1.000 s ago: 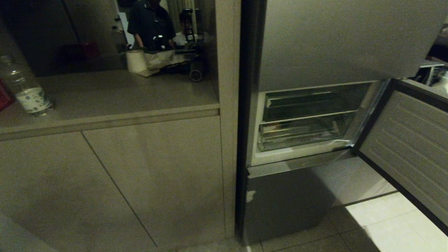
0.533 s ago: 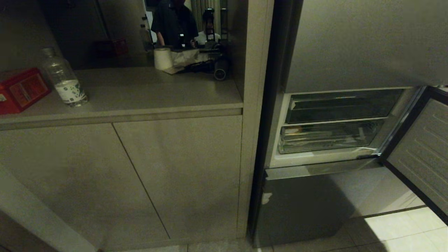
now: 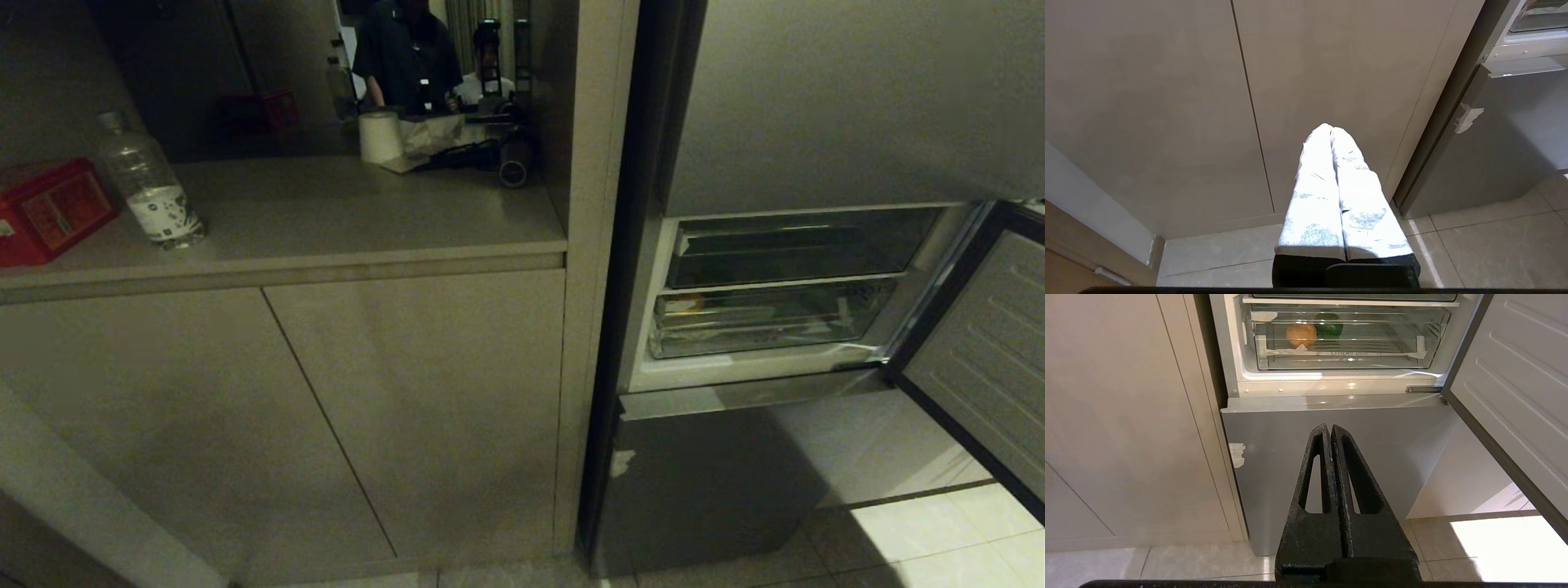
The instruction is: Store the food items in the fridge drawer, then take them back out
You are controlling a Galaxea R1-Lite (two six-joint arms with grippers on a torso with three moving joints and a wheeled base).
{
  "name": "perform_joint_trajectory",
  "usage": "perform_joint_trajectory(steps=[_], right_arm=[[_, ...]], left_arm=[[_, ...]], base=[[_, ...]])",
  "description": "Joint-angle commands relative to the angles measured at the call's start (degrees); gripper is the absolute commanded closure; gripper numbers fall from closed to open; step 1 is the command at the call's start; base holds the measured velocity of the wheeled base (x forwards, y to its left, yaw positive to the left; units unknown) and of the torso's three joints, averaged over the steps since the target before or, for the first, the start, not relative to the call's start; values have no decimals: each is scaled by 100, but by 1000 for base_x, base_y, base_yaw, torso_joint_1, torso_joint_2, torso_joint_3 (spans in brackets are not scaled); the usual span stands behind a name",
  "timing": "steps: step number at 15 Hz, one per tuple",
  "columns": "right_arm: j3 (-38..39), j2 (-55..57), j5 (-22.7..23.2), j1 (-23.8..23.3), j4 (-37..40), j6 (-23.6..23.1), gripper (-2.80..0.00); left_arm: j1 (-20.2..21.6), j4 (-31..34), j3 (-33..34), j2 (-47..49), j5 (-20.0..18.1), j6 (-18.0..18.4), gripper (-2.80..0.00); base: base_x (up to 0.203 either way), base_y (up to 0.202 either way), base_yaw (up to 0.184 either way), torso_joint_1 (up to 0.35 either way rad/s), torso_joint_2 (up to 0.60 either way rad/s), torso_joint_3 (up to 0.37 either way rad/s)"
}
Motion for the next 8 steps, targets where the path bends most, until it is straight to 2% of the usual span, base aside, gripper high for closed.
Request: perform_joint_trajectory(steps=[1, 8], right_arm=[[176, -1, 4, 0, 1, -5, 0], [176, -1, -40, 0, 1, 136, 0]], left_arm=[[-2, 3, -1, 0, 2, -5, 0], [-2, 3, -1, 0, 10, -2, 0]], base=[[0, 0, 0, -110, 286, 139], [0, 0, 0, -138, 308, 169]])
